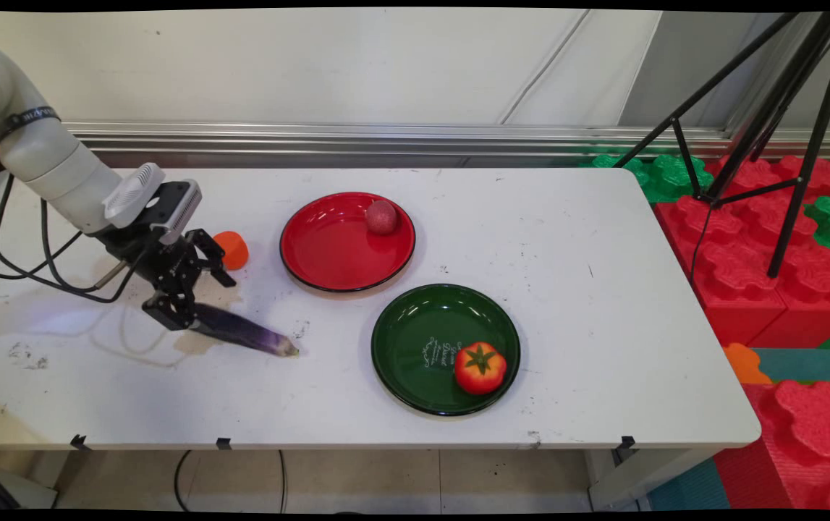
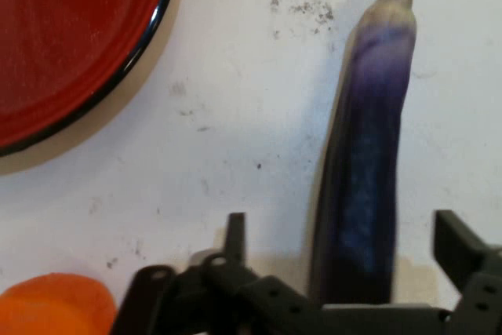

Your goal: Place the picked object on the table

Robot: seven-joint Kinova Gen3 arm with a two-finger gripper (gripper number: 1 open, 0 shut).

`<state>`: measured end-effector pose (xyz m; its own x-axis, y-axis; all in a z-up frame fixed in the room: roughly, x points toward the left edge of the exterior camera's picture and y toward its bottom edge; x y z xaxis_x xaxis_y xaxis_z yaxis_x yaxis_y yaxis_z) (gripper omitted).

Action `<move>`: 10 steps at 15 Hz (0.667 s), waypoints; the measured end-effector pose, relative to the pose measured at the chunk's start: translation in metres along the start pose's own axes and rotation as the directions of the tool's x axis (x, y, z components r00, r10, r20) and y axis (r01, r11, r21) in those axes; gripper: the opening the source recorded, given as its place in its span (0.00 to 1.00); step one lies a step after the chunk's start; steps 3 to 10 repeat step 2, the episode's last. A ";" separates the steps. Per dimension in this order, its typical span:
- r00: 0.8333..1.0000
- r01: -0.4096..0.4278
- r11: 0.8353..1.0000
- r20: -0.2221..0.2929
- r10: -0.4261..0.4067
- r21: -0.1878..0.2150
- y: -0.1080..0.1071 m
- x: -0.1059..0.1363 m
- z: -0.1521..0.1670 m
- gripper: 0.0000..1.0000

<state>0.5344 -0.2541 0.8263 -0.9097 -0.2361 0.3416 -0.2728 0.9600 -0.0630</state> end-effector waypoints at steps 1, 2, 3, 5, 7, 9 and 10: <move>1.000 0.011 1.000 -0.003 -0.011 0.000 0.000 -0.001 0.000 1.00; 1.000 0.020 1.000 -0.006 -0.020 0.001 -0.001 -0.002 -0.001 1.00; 1.000 0.020 1.000 -0.006 -0.020 0.001 -0.001 -0.002 -0.001 1.00; 1.000 0.020 1.000 -0.006 -0.020 0.001 -0.001 -0.002 -0.001 1.00; 1.000 0.020 1.000 -0.006 -0.020 0.001 -0.001 -0.002 -0.001 1.00; 1.000 0.020 1.000 -0.006 -0.020 0.001 -0.001 -0.002 -0.001 1.00; 1.000 0.020 1.000 -0.006 -0.020 0.001 -0.001 -0.002 -0.001 1.00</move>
